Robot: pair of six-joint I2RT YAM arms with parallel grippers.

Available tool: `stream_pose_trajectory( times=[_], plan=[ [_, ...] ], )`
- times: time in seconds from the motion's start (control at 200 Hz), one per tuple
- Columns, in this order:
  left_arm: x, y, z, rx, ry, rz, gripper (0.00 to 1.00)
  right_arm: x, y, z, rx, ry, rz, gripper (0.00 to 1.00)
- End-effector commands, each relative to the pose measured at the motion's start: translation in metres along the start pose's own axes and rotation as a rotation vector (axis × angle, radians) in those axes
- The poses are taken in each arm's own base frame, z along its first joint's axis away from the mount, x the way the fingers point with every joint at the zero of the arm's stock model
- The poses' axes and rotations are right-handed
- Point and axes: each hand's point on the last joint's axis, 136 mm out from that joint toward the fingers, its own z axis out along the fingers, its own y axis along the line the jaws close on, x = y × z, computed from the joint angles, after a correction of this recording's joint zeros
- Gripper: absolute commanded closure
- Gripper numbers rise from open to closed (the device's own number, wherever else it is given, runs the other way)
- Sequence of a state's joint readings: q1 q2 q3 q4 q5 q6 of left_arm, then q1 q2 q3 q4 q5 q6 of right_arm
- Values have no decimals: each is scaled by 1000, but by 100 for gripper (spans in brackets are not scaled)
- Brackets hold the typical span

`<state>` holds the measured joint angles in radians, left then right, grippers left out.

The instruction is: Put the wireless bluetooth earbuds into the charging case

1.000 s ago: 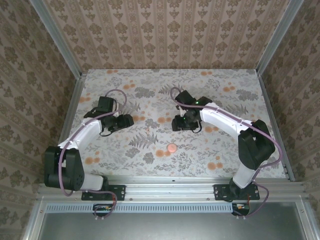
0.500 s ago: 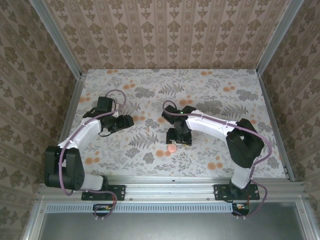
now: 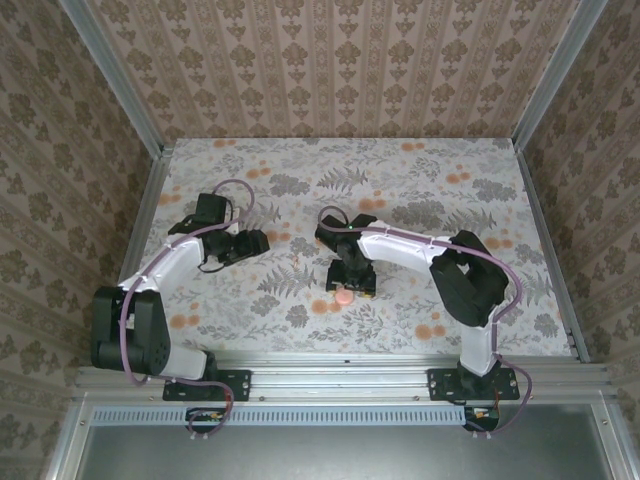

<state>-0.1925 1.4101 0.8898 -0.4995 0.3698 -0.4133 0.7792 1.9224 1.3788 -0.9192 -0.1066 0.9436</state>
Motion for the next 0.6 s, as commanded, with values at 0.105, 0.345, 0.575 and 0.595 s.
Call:
stream_pose_trajectory(
  times=[0.105, 0.345, 0.575, 0.595],
  plan=[
    [1, 1, 4, 21, 8, 13, 33, 7, 8, 8, 13, 52, 5, 31],
    [0, -1, 5, 36, 2, 12, 33, 12, 6, 17, 42, 72, -5, 38],
    [3, -1, 10, 49, 20, 9, 33, 13, -2, 23, 57, 63, -4, 49],
    [3, -1, 10, 50, 20, 9, 33, 13, -2, 23, 59, 61, -7, 50]
  ],
)
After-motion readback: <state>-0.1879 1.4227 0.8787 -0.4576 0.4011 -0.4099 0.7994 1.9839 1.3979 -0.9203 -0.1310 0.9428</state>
